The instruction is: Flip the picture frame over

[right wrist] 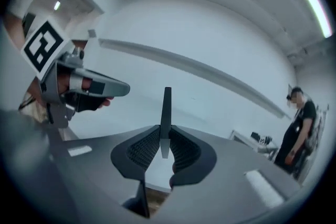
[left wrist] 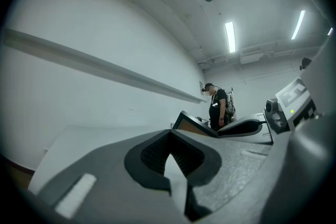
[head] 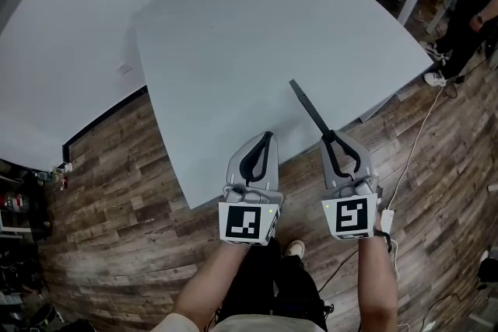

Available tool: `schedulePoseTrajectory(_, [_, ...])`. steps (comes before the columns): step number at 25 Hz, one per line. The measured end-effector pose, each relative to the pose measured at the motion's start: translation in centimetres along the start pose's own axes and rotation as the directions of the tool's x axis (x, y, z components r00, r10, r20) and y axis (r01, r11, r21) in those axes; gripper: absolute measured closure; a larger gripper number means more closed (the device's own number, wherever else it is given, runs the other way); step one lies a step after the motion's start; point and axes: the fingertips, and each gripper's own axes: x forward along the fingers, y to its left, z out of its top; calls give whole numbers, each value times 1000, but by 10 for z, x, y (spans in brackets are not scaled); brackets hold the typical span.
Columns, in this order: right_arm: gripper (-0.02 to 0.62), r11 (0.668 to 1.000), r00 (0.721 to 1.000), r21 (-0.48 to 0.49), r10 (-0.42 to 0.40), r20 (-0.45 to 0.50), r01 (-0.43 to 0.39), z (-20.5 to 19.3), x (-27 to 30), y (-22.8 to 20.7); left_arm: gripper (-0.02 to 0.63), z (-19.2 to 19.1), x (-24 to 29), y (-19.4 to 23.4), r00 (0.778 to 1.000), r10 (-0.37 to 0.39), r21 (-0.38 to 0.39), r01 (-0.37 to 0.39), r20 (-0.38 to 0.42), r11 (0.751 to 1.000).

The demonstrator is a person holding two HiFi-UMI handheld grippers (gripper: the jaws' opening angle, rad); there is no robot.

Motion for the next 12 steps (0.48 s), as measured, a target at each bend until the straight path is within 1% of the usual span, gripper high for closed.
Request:
schedulePoseTrajectory(2, [509,991,1000,-132,-26,-13,24,-1,3,3,606,-2,-1,2,1000,3,4,-3,-10,1000])
schedulePoseTrajectory(5, [509,958,998,-283,-55,-25,45,-7,6,7,606,-7,-3,5,999,6,13,-6,-35,1000])
schedulePoseTrajectory(9, [509,907,995,-417,-87,-48,59,-22,8,14,606,-6,-2,11,1000,23,-1,-23,-10,1000])
schedulePoseTrajectory(12, [509,874,995,-484,-82,-63,41,-32,9,25,606,-9,-3,13,999,29,-5,-29,-14,1000])
